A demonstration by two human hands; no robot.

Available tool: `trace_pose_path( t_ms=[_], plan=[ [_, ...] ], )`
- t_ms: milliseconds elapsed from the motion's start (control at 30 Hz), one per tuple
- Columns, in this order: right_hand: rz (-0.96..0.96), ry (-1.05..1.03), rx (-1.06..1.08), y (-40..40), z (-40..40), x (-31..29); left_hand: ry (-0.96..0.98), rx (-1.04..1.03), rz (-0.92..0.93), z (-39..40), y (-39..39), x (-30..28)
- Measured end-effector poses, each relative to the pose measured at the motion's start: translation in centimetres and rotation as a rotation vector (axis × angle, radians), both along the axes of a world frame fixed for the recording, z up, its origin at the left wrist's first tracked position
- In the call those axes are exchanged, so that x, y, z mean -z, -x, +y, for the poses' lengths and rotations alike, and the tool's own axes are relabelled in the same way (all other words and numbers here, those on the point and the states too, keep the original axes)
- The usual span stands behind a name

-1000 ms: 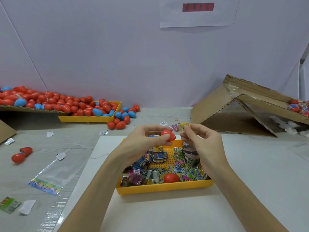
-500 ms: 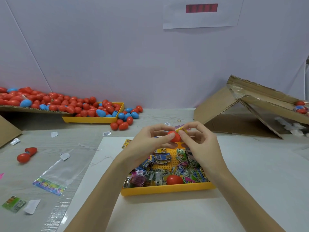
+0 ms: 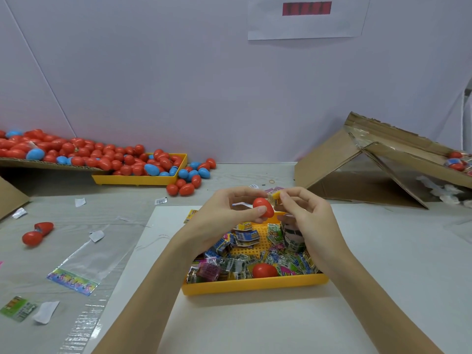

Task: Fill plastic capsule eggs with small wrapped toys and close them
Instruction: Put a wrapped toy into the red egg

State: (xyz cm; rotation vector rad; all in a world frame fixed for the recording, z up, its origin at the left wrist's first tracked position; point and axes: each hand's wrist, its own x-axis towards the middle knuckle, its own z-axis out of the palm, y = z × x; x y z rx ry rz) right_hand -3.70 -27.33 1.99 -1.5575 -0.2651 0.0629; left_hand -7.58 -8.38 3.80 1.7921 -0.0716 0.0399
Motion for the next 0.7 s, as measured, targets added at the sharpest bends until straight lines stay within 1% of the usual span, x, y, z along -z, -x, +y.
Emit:
trace_pose_path(
  t_ms=[100, 333, 633, 700],
  plan=[
    [-0.034, 0.014, -0.021, -0.06, -0.02, 0.1, -0.011, -0.016, 0.007, -0.01, 0.01, 0.06],
    [-0.153, 0.097, -0.044, -0.25, 0.09, 0.33, 0.036, -0.006, 0.0, 0.19, -0.04, 0.11],
    [-0.271, 0.224, 0.026, -0.27, 0.09, 0.34, 0.026, -0.037, -0.03, -0.08, 0.2, 0.05],
    [-0.272, 0.227, 0.033, -0.28, 0.1, 0.38, 0.025, -0.04, -0.039, -0.17, 0.27, 0.01]
  ],
)
